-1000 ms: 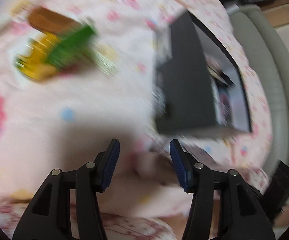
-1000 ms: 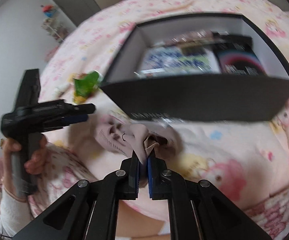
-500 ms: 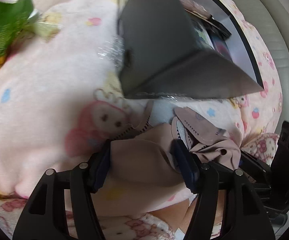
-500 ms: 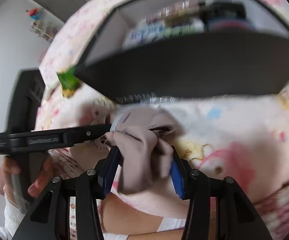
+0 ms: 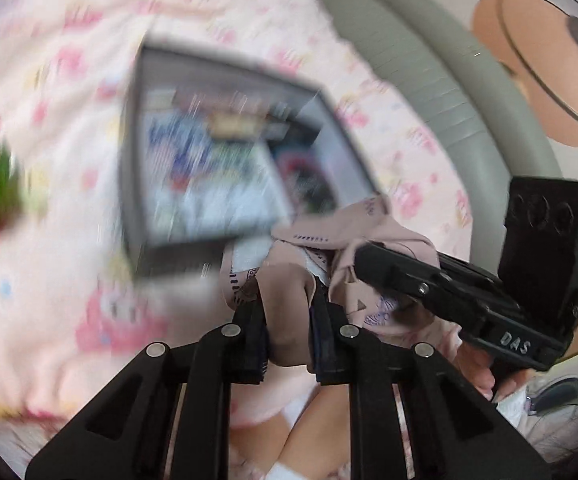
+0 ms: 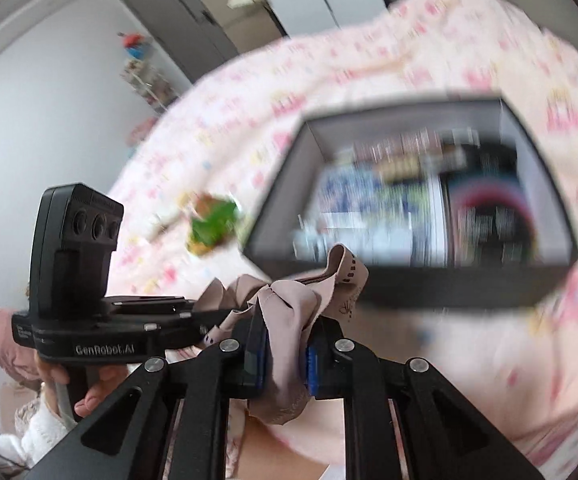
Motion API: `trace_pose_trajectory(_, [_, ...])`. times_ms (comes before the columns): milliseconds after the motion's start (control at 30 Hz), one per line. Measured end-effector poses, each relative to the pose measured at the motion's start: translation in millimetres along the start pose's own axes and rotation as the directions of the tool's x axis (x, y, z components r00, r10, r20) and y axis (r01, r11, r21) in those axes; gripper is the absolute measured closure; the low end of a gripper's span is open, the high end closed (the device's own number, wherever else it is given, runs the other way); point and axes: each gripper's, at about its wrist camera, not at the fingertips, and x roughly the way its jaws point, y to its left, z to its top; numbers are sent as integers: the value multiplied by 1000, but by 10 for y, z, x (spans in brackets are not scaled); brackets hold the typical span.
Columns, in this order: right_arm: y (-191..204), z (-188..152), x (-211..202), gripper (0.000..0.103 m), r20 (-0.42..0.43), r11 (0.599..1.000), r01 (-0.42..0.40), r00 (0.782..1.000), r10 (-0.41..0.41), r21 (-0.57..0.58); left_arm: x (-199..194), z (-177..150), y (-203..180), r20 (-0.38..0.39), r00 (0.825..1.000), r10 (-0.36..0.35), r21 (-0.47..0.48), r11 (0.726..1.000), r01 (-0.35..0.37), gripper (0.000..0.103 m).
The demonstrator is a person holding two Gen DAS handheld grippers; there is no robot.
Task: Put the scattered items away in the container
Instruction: 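Carry the mask over the black box with the left gripper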
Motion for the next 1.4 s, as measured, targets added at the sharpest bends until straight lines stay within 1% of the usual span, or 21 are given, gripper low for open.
trace_pose_trajectory(133, [-87, 549, -143, 91, 89, 997, 8, 996, 0, -83, -161, 550, -229, 95, 994, 51, 34, 998, -54, 88])
trace_pose_trajectory(233, [-315, 733, 56, 91, 67, 996, 24, 998, -18, -91, 57, 825, -163, 65, 991, 119, 0, 993, -120, 88])
trace_pose_trajectory(300, [-578, 732, 316, 91, 11, 998, 48, 999, -48, -39, 314, 934, -89, 21, 982, 190, -7, 982, -190, 88])
trace_pose_trajectory(367, [-849, 651, 557, 91, -73, 996, 82, 994, -79, 28, 533, 968, 29, -32, 967, 253, -8, 967, -253, 88])
trace_pose_trajectory(433, [-999, 575, 684, 89, -144, 989, 143, 980, -138, 26, 757, 936, 114, -75, 949, 307, -10, 951, -309, 88])
trace_pose_trajectory(500, [-1081, 538, 747, 88, -184, 980, 201, 963, -197, 4, 902, 926, 166, -98, 924, 371, -1, 928, -373, 88])
trace_pose_trajectory(567, [-1153, 548, 743, 84, -201, 974, 224, 956, -212, 36, 998, 882, 194, -106, 899, 425, 6, 904, -426, 88])
trace_pose_trajectory(633, [-1222, 555, 682, 76, -203, 973, 211, 961, -190, 89, 1031, 853, 195, -111, 905, 411, -4, 910, -414, 88])
trace_pose_trajectory(700, [-1246, 584, 584, 75, -173, 971, 207, 967, -185, 118, 1030, 832, 132, -102, 915, 389, 2, 920, -391, 85])
trace_pose_trajectory(733, [-1270, 607, 482, 74, -144, 969, 209, 971, -190, 131, 1010, 820, 81, -90, 919, 385, 15, 923, -385, 83])
trace_pose_trajectory(800, [-1325, 634, 353, 70, -87, 962, 220, 974, -209, 158, 1008, 824, -5, -66, 926, 371, 32, 929, -370, 71])
trace_pose_trajectory(900, [-1360, 664, 149, 70, 6, 958, 228, 973, -233, 175, 1064, 873, -89, -39, 948, 317, 37, 948, -316, 68])
trace_pose_trajectory(967, [-1372, 679, 125, 70, 11, 962, 214, 976, -219, 172, 1170, 889, -109, -51, 954, 294, 32, 956, -293, 68])
trace_pose_trajectory(1033, [-1372, 665, 208, 70, -18, 964, 203, 979, -203, 169, 1274, 844, -88, -92, 952, 292, 23, 956, -291, 68])
trace_pose_trajectory(1100, [-1353, 609, 363, 70, -76, 965, 203, 978, -193, 166, 1408, 796, -60, -135, 931, 339, 27, 941, -339, 68])
trace_pose_trajectory(1133, [-1344, 583, 443, 70, -108, 965, 208, 975, -192, 159, 1480, 776, -26, -161, 908, 387, 28, 921, -388, 69])
trace_pose_trajectory(1167, [-1337, 568, 477, 70, -119, 965, 212, 974, -195, 155, 1525, 769, 6, -178, 891, 418, 27, 907, -420, 81])
trace_pose_trajectory(1200, [-1325, 549, 490, 70, -123, 964, 218, 972, -200, 153, 1545, 767, 25, -185, 882, 433, 27, 899, -436, 97])
trace_pose_trajectory(1267, [-1335, 557, 476, 70, -114, 961, 227, 971, -211, 157, 1483, 787, 28, -166, 882, 442, 14, 895, -446, 100])
trace_pose_trajectory(1300, [-1346, 555, 458, 70, -106, 960, 228, 971, -213, 162, 1430, 801, 25, -149, 874, 462, 9, 885, -466, 100])
trace_pose_trajectory(1400, [-1354, 561, 404, 70, -91, 959, 223, 973, -210, 177, 1213, 867, 72, -86, 826, 557, -20, 828, -561, 100])
